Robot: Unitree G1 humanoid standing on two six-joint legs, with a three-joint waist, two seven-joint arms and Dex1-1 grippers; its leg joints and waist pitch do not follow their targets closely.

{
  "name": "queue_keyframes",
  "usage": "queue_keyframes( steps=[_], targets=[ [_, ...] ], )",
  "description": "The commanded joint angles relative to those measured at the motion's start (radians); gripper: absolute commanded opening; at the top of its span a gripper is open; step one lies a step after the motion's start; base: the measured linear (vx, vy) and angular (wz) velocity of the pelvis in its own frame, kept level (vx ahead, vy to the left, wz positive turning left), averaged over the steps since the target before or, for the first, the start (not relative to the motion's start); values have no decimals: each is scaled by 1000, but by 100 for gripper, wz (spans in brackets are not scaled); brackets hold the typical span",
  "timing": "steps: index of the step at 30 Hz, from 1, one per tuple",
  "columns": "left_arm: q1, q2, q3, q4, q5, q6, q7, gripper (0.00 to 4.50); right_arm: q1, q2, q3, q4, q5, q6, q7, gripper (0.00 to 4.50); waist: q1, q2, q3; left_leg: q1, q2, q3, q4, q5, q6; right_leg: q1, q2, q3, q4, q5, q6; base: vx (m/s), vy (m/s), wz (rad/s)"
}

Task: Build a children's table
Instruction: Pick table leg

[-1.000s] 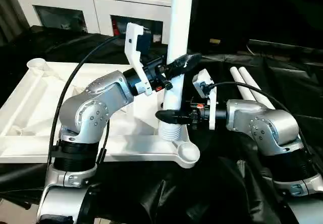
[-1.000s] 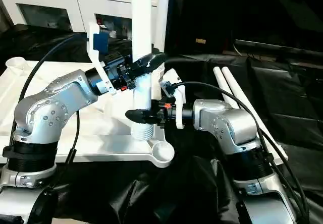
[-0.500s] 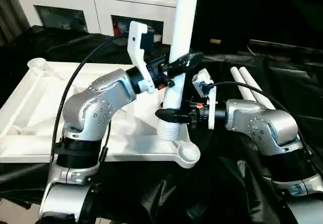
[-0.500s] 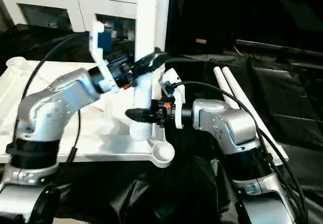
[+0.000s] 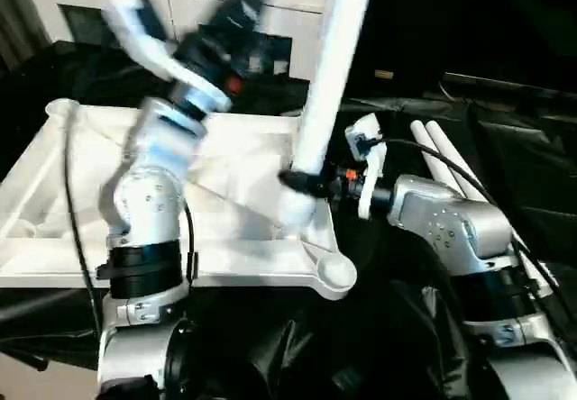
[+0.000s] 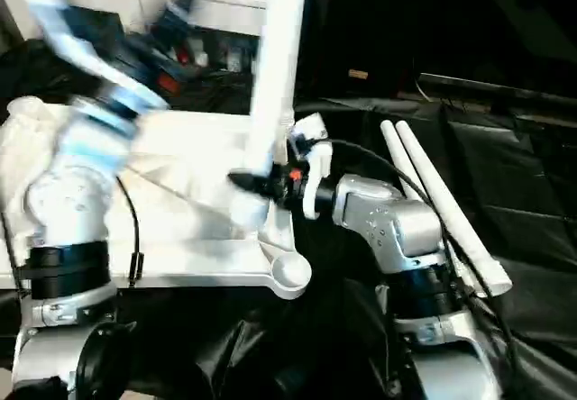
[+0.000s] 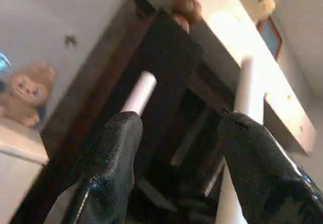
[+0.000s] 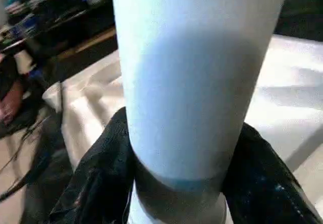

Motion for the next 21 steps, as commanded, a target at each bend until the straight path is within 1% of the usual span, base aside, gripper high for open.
queue_keyframes(
  steps=[1,2,3,4,5,6,7,8,9,10,11,12,13,14,15,16,17,18,19,21],
  targets=[
    [73,84,-68,-82,69,30,-64,285,2,4,-47,-37,-59,-62,-115,190,-2,5,-77,25,78,-28,-74,-7,-10,42,-115,48,-63,19,-203,0,0,0],
    [73,84,-68,-82,69,30,-64,285,2,4,-47,-37,-59,-62,-115,190,-2,4,-78,26,79,-28,-75,-4,-15,42,-116,47,-62,18,-196,0,0,0],
    [127,126,-110,-110,118,25,-102,285,17,-2,-45,-55,-83,-86,-136,190,-6,19,-76,28,76,-24,-74,-26,-28,38,-112,49,-69,12,-186,0,0,0],
    [177,158,-147,-129,150,8,-143,285,35,-7,-40,-73,-109,-130,-144,190,-5,22,-75,27,77,-27,-76,-34,-36,40,-112,49,-66,8,-181,0,0,0],
    [259,201,-196,-154,191,12,-171,285,67,-7,-51,-112,-126,-175,-163,190,-4,30,-75,30,79,-26,-78,-67,-55,36,-111,51,-69,-1,-160,0,0,0],
    [283,211,-207,-160,196,17,-176,285,77,-8,-54,-129,-129,-170,-173,190,-4,28,-75,31,78,-26,-79,-71,-58,37,-109,51,-69,4,-158,0,0,0],
    [334,218,-220,-171,189,39,-177,285,104,-24,-59,-179,-141,-126,-204,189,-3,41,-74,30,77,-28,-81,-77,-65,38,-108,52,-65,8,-156,0,0,0],
    [372,218,-233,-162,231,18,-145,285,134,-25,-77,-229,-135,-120,-216,189,-2,51,-74,33,77,-29,-82,-93,-78,36,-105,51,-65,16,-156,0,0,0],
    [372,218,-233,-162,231,18,-145,285,134,-25,-77,-229,-135,-120,-216,189,-5,41,-73,32,78,-28,-85,-122,-78,37,-104,52,-72,11,-156,0,0,0],
    [436,218,-249,-146,275,-20,-121,285,183,-21,-97,-296,-145,-142,-245,189,-6,40,-73,30,76,-30,-86,-134,-81,40,-104,52,-71,0,-159,0,0,0],
    [442,222,-255,-146,282,-28,-125,285,188,-20,-96,-301,-149,-147,-248,189,-5,41,-67,28,77,-30,-90,-163,-81,39,-107,54,-80,-44,-152,0,0,0],
    [496,258,-298,-140,338,-88,-155,285,230,-11,-94,-337,-176,-187,-273,189,-2,33,-66,26,76,-34,-92,-180,-74,41,-112,56,-87,-98,-141,0,0,0],
    [560,302,-366,-146,409,-155,-193,285,284,-9,-92,-372,-208,-242,-300,189,-2,32,-62,25,76,-33,-96,-195,-72,36,-113,59,-91,-150,-116,0,0,0],
    [582,321,-396,-150,436,-172,-207,285,310,-9,-87,-391,-206,-233,-305,189,-5,32,-63,24,76,-34,-96,-195,-72,38,-113,59,-91,-163,-108,0,0,0],
    [631,361,-460,-159,490,-203,-238,285,369,-8,-76,-434,-196,-198,-315,189,0,30,-63,28,77,-35,-99,-197,-65,34,-112,59,-94,-182,-97,0,0,0],
    [643,364,-488,-170,501,-197,-243,285,390,-18,-83,-448,-186,-185,-309,189,0,32,-63,30,78,-35,-98,-197,-60,31,-111,61,-94,-182,-92,0,0,0],
    [648,366,-500,-175,506,-195,-245,285,399,-22,-85,-454,-181,-179,-307,189,-2,40,-61,30,77,-35,-102,-213,-62,30,-108,60,-93,-180,-96,0,0,0],
    [661,373,-518,-178,502,-193,-272,285,422,-27,-77,-461,-182,-173,-305,189,-3,39,-62,33,78,-35,-101,-228,-64,27,-110,59,-94,-188,-110,0,0,0],
    [664,371,-534,-173,496,-196,-297,285,438,-30,-76,-449,-190,-175,-308,189,-1,44,-59,34,77,-34,-101,-246,-69,23,-112,60,-98,-212,-122,0,0,0],
    [656,386,-573,-154,473,-195,-381,285,465,-30,-73,-430,-194,-181,-303,189,-1,62,-55,35,75,-38,-101,-289,-81,18,-113,62,-101,-260,-126,0,0,0]
  ],
)
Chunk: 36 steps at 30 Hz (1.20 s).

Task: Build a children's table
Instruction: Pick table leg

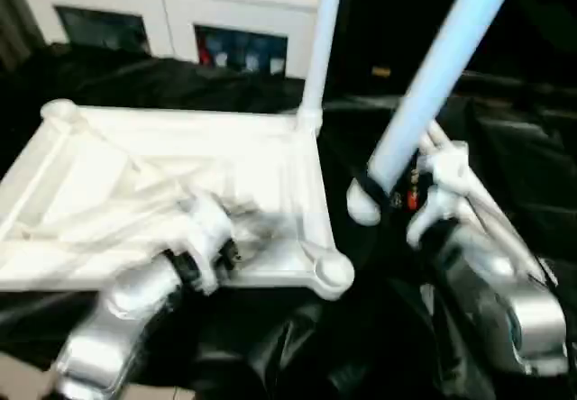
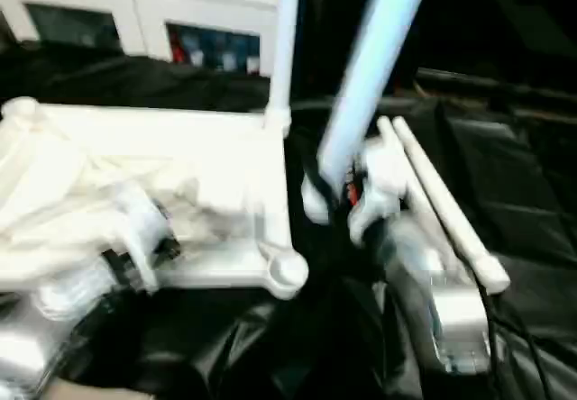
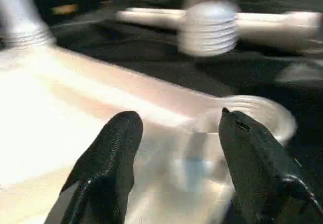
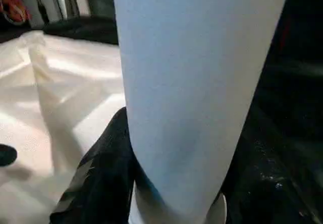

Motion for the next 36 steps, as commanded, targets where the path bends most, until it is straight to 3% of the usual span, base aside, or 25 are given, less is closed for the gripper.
queue_keyframes(
  steps=[1,2,4,5,6,7,8,9,12,13,14,15,17,19,20,21,22,23,24,27,28,29,33,36],
  targets=[
    [-21,20,-32,-6,-21,1,-79,285,14,-11,-4,-8,0,5,1,189,-6,21,-57,28,74,-38,-94,-304,-76,20,-112,61,-101,-286,-123,0,0,0],
    [-41,35,-40,24,-8,6,-93,285,18,-18,17,-24,-3,-2,16,189,-6,27,-57,29,72,-37,-93,-309,-74,18,-111,62,-102,-302,-119,0,0,0],
    [-57,44,-40,51,6,-5,-97,285,17,-24,33,-39,-5,-3,24,189,-6,26,-59,27,70,-38,-90,-299,-67,21,-112,63,-100,-312,-118,0,0,0],
    [-76,49,-43,78,14,-14,-110,285,12,-24,39,-45,2,-3,33,189,-7,33,-60,27,68,-37,-88,-287,-64,19,-111,63,-103,-320,-115,0,0,0],
    [-94,54,-47,101,20,-24,-127,285,8,-20,40,-50,15,6,39,189,-9,11,-59,24,68,-34,-88,-271,-53,22,-110,64,-106,-334,-107,0,0,0],
    [-117,60,-55,120,25,-25,-147,285,6,-21,41,-57,24,19,43,189,-3,11,-61,23,67,-34,-87,-240,-43,25,-114,64,-104,-343,-101,0,0,0],
    [-146,62,-57,140,14,-13,-180,285,-2,-23,45,-52,33,29,54,189,-2,16,-62,22,67,-35,-87,-225,-40,25,-115,64,-102,-338,-99,0,0,0],
    [-174,61,-56,171,9,-16,-205,285,-5,-28,54,-44,37,30,71,189,-1,32,-63,26,66,-34,-85,-218,-40,20,-114,64,-103,-338,-99,0,0,0],
    [-244,86,-81,250,1,0,-307,285,-9,-63,73,-40,39,37,112,189,-3,25,-66,27,68,-33,-86,-212,-45,23,-110,61,-98,-283,-114,0,0,0],
    [-246,87,-82,252,0,1,-310,285,-9,-63,73,-41,40,38,112,189,-3,28,-67,27,68,-33,-86,-206,-44,24,-111,61,-95,-265,-120,0,0,0],
    [-261,91,-86,270,-7,9,-335,285,-14,-64,67,-42,53,47,116,189,-1,38,-71,25,68,-35,-85,-190,-46,27,-112,60,-88,-220,-133,0,0,0],
    [-261,91,-86,270,-7,9,-335,285,-14,-64,67,-42,53,47,116,189,-4,33,-71,24,68,-33,-85,-185,-44,28,-109,59,-89,-199,-137,0,0,0],
    [-309,101,-100,358,-7,1,-410,250,-39,-67,61,-21,55,47,121,189,-2,48,-76,26,65,-33,-80,-170,-42,29,-108,58,-85,-130,-162,0,0,0],
    [-328,104,-102,393,-13,9,-443,250,-54,-66,59,-9,52,48,120,189,-3,43,-77,24,64,-32,-79,-165,-43,33,-108,58,-83,-111,-169,0,0,0],
    [-334,104,-98,399,-24,22,-459,237,-57,-62,55,-6,55,48,118,189,-3,49,-77,23,65,-32,-78,-161,-44,35,-110,58,-81,-89,-180,0,0,0],
    [-338,102,-91,402,-34,28,-466,220,-59,-59,51,-4,58,49,117,189,2,63,-80,22,64,-34,-75,-150,-43,38,-113,58,-75,-69,-190,0,0,0],
    [-342,99,-84,401,-53,44,-480,207,-59,-60,50,-1,57,47,117,189,1,59,-80,22,66,-33,-75,-154,-38,38,-112,57,-77,-62,-196,0,0,0],
    [-348,95,-79,405,-62,50,-493,206,-53,-65,50,-4,55,43,113,189,2,75,-80,22,65,-34,-75,-165,-41,38,-112,56,-79,-70,-203,0,0,0],
    [-352,97,-86,415,-49,39,-498,202,-51,-66,50,-6,55,42,111,189,-1,66,-79,21,64,-32,-75,-171,-39,40,-110,57,-83,-78,-203,0,0,0],
    [-368,105,-115,465,6,-14,-512,172,-45,-62,50,-14,56,40,100,189,3,74,-78,21,63,-33,-75,-177,-32,40,-110,58,-88,-137,-187,0,0,0],
    [-376,106,-119,474,6,-11,-525,163,-44,-60,53,-19,55,43,97,189,3,85,-79,21,64,-35,-75,-181,-35,40,-112,58,-88,-164,-180,0,0,0],
    [-378,106,-119,475,5,-9,-528,163,-45,-61,53,-21,55,44,97,189,1,81,-78,23,64,-33,-76,-188,-34,38,-111,57,-92,-180,-175,0,0,0],
    [-398,120,-138,503,23,-17,-571,126,-39,-57,60,-30,53,49,94,189,1,86,-80,23,66,-35,-77,-191,-35,36,-112,58,-93,-216,-170,0,0,0],
    [-394,125,-139,500,18,-8,-583,114,-38,-55,66,-27,51,51,92,189,-2,87,-82,22,65,-35,-76,-183,-32,35,-111,57,-90,-194,-175,0,0,0]
  ],
)
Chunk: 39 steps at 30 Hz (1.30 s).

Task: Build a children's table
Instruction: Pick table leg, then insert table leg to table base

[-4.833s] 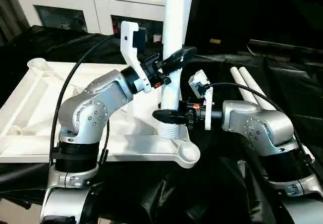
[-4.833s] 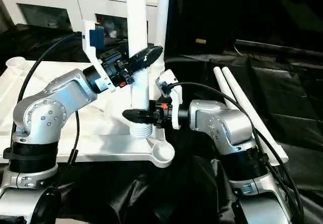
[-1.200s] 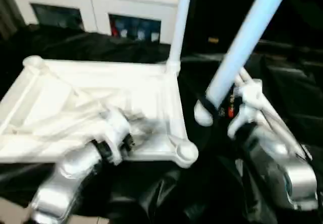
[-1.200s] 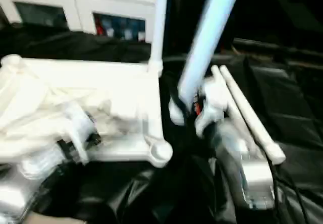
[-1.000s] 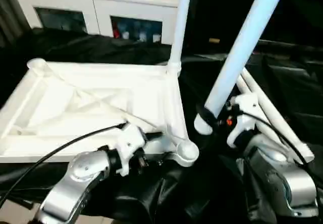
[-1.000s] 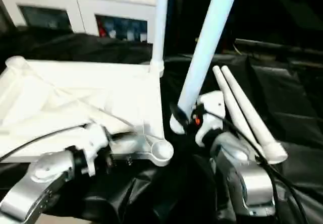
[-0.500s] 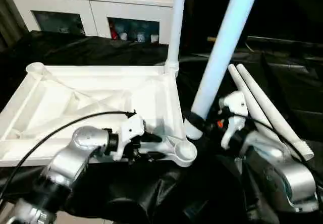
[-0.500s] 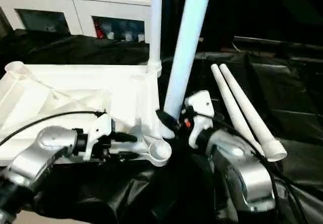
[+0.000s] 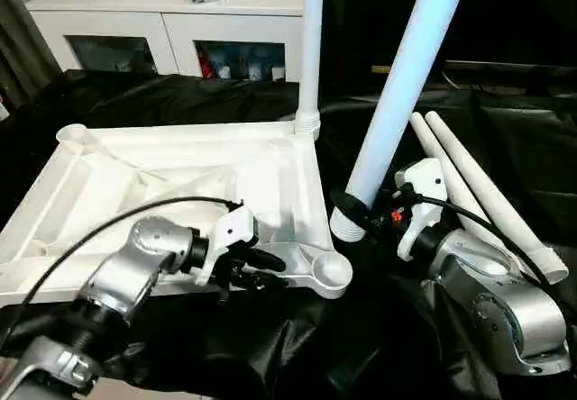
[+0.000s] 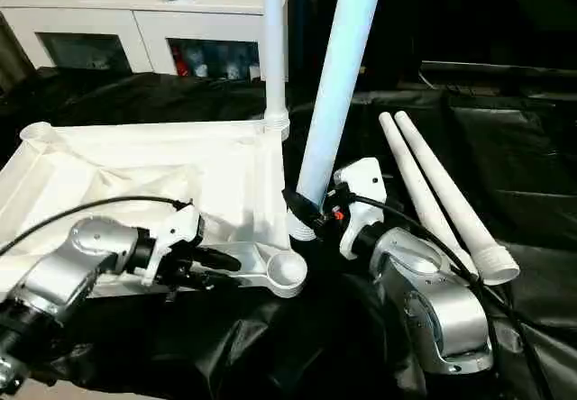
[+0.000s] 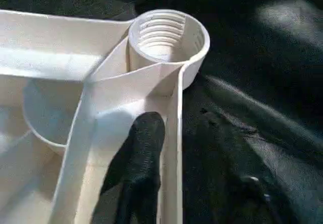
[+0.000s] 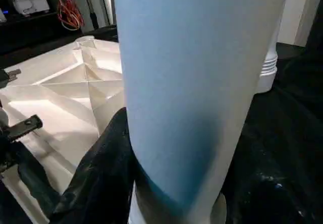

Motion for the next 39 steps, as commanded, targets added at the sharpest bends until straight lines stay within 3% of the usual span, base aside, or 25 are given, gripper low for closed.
queue_keyframes(
  steps=[1,2,7,8,9,10,14,15,18,28,30,31,32,34,37,39],
  targets=[
    [-4,8,-5,8,18,-4,-8,114,6,3,8,-21,3,13,-7,189,-2,-9,-65,14,66,-33,-70,-177,-21,37,-110,55,-91,-186,-172,0,0,0],
    [-3,6,-1,13,20,-8,-6,99,7,2,12,-24,5,17,-6,189,1,-3,-65,14,67,-34,-69,-171,-20,37,-112,55,-88,-183,-174,0,0,0],
    [0,-1,9,36,21,-3,-3,76,1,-1,30,-30,9,25,1,189,0,0,-65,15,67,-34,-69,-170,-17,35,-112,55,-90,-193,-169,0,0,0],
    [0,-1,4,43,29,-9,-1,67,-6,-1,30,-22,7,22,3,189,-2,-15,-64,14,68,-32,-70,-172,-15,36,-111,55,-92,-199,-167,0,0,0],
    [-1,-1,3,45,32,-11,0,50,-8,-1,30,-19,6,21,4,189,1,-9,-65,14,67,-33,-69,-167,-14,36,-114,55,-90,-200,-168,0,0,0],
    [-2,3,-6,55,49,-21,6,43,-21,0,31,-6,4,17,7,189,1,-15,-63,14,67,-32,-69,-166,-11,34,-113,56,-93,-216,-160,0,0,0],
    [-3,15,-21,65,79,-46,7,9,-41,2,37,10,1,12,15,189,2,-10,-63,15,69,-33,-71,-175,-14,31,-115,57,-95,-241,-151,0,0,0],
    [-3,15,-21,65,79,-46,7,3,-41,2,37,10,1,12,15,189,1,-15,-62,15,69,-33,-71,-175,-13,31,-114,56,-95,-242,-150,0,0,0],
    [-8,16,-30,81,110,-76,21,0,-55,6,45,30,-2,2,15,189,3,-18,-63,15,69,-32,-71,-169,-11,30,-117,57,-95,-253,-146,0,0,0],
    [-2,-35,51,53,23,-8,43,0,-79,6,61,58,9,20,40,189,5,-22,-63,14,68,-32,-71,-174,-15,29,-118,56,-95,-269,-150,0,0,0],
    [-3,-43,56,62,27,20,71,0,-84,-7,77,70,1,32,55,189,3,-29,-63,9,67,-33,-72,-154,-9,35,-117,54,-91,-247,-151,0,0,0],
    [-4,-45,55,71,36,23,84,0,-85,-11,81,73,-3,33,57,189,4,-28,-63,10,67,-32,-70,-149,-6,33,-117,55,-92,-240,-150,0,0,0],
    [-15,-64,61,115,69,21,155,0,-93,-15,82,86,-9,32,60,189,3,-38,-62,10,65,-29,-69,-142,2,33,-115,54,-94,-237,-146,0,0,0],
    [-20,-81,73,133,77,28,198,0,-99,-19,81,95,-11,34,62,189,4,-37,-63,11,65,-29,-67,-140,4,34,-117,54,-95,-243,-146,0,0,0],
    [-21,-109,90,130,83,40,254,0,-122,-37,87,138,-31,31,73,189,0,-45,-62,4,64,-31,-69,-126,5,39,-116,51,-93,-244,-138,0,0,0],
    [-13,-116,90,100,90,71,266,0,-136,-46,92,170,-43,27,80,189,-2,-45,-63,6,63,-31,-67,-117,6,38,-116,52,-92,-233,-138,0,0,0]
  ],
)
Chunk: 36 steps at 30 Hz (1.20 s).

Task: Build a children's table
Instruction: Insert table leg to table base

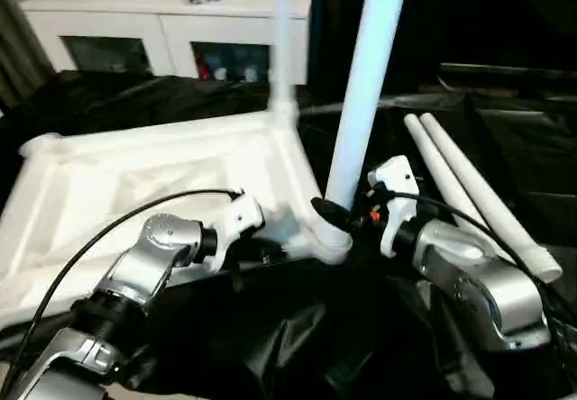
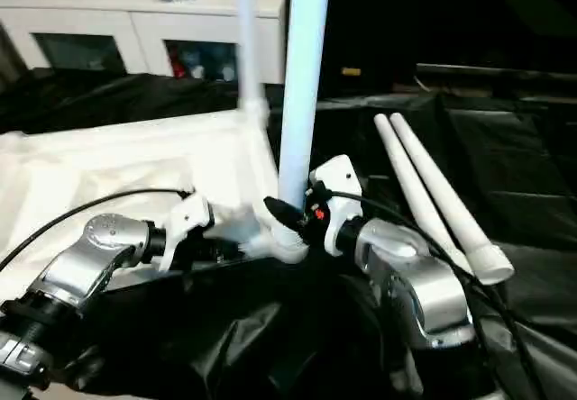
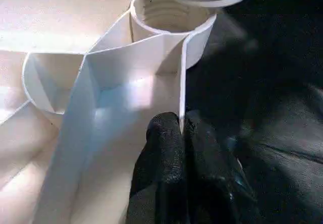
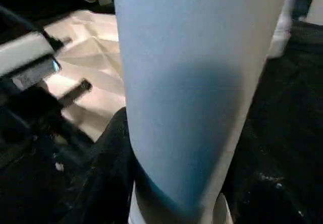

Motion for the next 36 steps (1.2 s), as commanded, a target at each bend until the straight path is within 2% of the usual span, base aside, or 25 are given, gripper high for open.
queue_keyframes(
  steps=[1,4,6,10,12,16,23,28,31,32,36],
  targets=[
    [23,-8,23,-11,-5,28,28,0,-15,-6,10,19,-11,-2,12,189,6,-28,-61,7,64,-30,-66,-116,8,38,-116,52,-93,-227,-142,0,0,0],
    [39,-15,15,-47,-15,11,14,0,-32,-9,19,64,-22,-33,21,189,11,-26,-63,5,65,-28,-64,-90,25,40,-115,53,-87,-161,-154,0,0,0],
    [48,-12,5,-60,-15,-6,-1,0,-45,-5,25,97,-32,-54,24,189,12,-23,-63,7,66,-29,-63,-95,26,38,-117,52,-87,-156,-163,0,0,0],
    [58,-21,7,-75,-19,1,2,0,-86,27,20,183,-40,-90,26,189,10,-24,-62,7,65,-27,-64,-100,25,38,-116,52,-86,-150,-179,0,0,0],
    [54,-27,12,-72,-16,3,7,0,-103,36,25,210,-47,-100,31,189,13,-21,-62,9,67,-27,-64,-104,23,37,-115,52,-88,-156,-177,0,0,0],
    [45,-35,23,-53,-12,4,19,0,-125,48,35,248,-47,-112,45,189,13,-27,-62,9,67,-27,-65,-103,24,39,-116,51,-85,-141,-178,0,0,0],
    [36,-38,35,-46,-7,17,34,0,-122,53,44,290,-52,-117,67,189,14,-23,-60,9,68,-28,-67,-115,22,38,-118,52,-88,-173,-172,0,0,0],
    [26,-40,43,-38,-6,20,43,0,-110,49,43,305,-62,-134,73,189,14,-24,-60,9,67,-28,-68,-125,17,38,-118,53,-91,-193,-167,0,0,0],
    [13,-40,54,-25,-4,36,59,0,-105,45,41,310,-68,-143,75,189,16,-19,-59,10,68,-30,-69,-130,14,37,-118,53,-91,-200,-166,0,0,0],
    [9,-41,55,-21,-1,40,67,0,-105,44,39,311,-69,-144,75,189,16,-20,-59,12,68,-29,-69,-136,12,35,-117,53,-92,-205,-166,0,0,0],
    [-7,-47,66,0,7,38,91,0,-117,40,31,316,-67,-148,76,189,15,-20,-60,8,66,-30,-69,-134,13,39,-118,53,-93,-197,-168,0,0,0]
  ],
)
